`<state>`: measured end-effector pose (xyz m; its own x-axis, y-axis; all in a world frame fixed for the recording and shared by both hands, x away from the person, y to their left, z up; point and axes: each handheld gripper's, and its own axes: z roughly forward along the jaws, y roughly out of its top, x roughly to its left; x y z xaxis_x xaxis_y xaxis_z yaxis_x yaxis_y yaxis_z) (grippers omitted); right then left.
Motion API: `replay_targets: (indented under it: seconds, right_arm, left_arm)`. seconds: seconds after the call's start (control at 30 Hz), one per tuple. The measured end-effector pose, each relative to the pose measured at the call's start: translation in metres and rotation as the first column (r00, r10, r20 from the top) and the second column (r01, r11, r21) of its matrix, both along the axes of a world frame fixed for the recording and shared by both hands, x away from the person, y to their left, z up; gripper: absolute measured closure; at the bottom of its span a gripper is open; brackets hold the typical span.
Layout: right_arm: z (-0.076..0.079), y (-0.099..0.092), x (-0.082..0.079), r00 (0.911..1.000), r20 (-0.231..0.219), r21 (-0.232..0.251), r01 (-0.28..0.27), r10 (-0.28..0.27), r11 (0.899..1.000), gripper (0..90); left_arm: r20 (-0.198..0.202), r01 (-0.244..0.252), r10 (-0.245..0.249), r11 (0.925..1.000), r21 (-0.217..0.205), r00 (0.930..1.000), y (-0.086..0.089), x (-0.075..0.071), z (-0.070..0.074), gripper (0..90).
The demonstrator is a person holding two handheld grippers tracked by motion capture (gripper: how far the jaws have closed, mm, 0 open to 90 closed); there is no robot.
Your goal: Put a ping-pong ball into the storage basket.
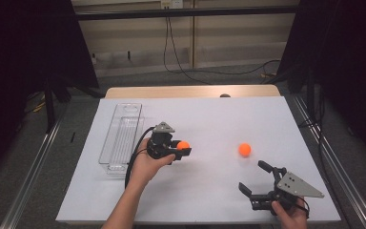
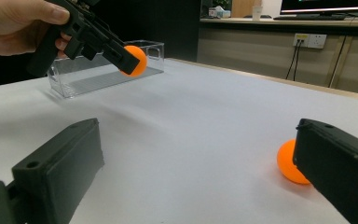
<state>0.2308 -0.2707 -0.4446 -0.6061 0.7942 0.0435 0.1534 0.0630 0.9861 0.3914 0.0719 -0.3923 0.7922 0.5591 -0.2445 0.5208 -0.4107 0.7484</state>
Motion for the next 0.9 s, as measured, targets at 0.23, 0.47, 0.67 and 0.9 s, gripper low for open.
replay_targets:
  seconds: [0.23, 0.47, 0.67, 0.9]
  right_arm:
    - [0.0, -0.003, -0.001, 0.9999, 0.0, 0.008, 0.011, -0.011, 1.0, 1.0]
    - [0.0, -0.001, -0.001, 1.0, 0.001, 0.007, 0.006, -0.006, 1.0, 0.9]
    - [-0.002, 0.0, 0.0, 1.0, -0.007, 0.005, 0.005, -0.005, 1.0, 0.8]
    - [-0.001, 0.0, 0.0, 1.0, -0.002, 0.004, 0.006, -0.006, 1.0, 0.8]
  left_arm:
    - [-0.013, -0.008, 0.008, 1.0, 0.0, 0.9999, 0.004, 0.003, 0.003, 50.9]
    - [-0.014, -0.018, 0.018, 0.9998, -0.004, 0.9997, 0.009, 0.004, 0.005, 50.9]
    - [-0.022, -0.014, 0.014, 0.9999, -0.003, 0.9996, 0.01, 0.005, 0.005, 50.9]
    - [-0.028, -0.014, 0.014, 0.9999, 0.009, 0.9995, 0.014, 0.003, 0.008, 50.8]
